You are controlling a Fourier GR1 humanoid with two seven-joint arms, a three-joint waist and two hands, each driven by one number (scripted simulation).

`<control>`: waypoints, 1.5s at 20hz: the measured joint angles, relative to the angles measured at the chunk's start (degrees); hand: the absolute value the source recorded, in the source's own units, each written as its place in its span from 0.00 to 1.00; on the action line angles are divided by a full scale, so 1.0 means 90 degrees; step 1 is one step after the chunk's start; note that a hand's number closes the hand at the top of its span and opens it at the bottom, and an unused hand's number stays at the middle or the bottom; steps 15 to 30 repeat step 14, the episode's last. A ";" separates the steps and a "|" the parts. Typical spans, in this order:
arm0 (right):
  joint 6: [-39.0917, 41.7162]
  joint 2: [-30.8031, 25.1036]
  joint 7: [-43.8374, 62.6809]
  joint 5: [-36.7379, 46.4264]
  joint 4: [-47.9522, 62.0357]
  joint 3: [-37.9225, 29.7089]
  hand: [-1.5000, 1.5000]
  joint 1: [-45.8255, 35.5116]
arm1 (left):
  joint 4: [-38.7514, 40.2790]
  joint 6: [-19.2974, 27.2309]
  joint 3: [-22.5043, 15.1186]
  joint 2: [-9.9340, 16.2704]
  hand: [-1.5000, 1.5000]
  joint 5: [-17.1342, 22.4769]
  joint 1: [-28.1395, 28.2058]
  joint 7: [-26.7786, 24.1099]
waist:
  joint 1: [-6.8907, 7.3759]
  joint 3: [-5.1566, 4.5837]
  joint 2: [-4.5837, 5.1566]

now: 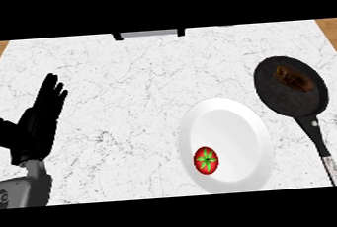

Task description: Pick the sweet potato from the plate and place it in the pan

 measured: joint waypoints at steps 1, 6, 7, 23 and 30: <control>0.0294 -0.0130 -0.0134 -0.0142 0.0045 -0.0097 0.00 0.0125 | 0.0014 -0.0022 0.0006 0.0003 0.50 -0.0001 0.0050 -0.0038 | -0.0002 0.0001 0.0001; 0.1606 -0.0599 -0.0684 -0.0624 0.0112 -0.0277 0.00 0.0811 | -0.0034 -0.0116 0.0077 0.0080 0.50 0.0043 0.0060 0.0035 | -0.0014 -0.0005 -0.0009; 0.1639 -0.0611 -0.0766 -0.0683 0.0103 -0.0263 0.00 0.0942 | -0.0012 -0.0135 0.0113 0.0110 0.50 0.0065 -0.0014 0.0098 | -0.0007 -0.0004 -0.0007; 0.1751 -0.0834 -0.0930 -0.1072 -0.0058 -0.0127 0.00 0.1583 | 0.0030 -0.0183 0.0147 0.0038 0.50 0.0059 -0.0053 0.0067 | 0.0015 -0.0004 -0.0004; 0.1751 -0.0834 -0.0930 -0.1072 -0.0058 -0.0127 0.00 0.1583 | 0.0030 -0.0183 0.0147 0.0038 0.50 0.0059 -0.0053 0.0067 | 0.0015 -0.0004 -0.0004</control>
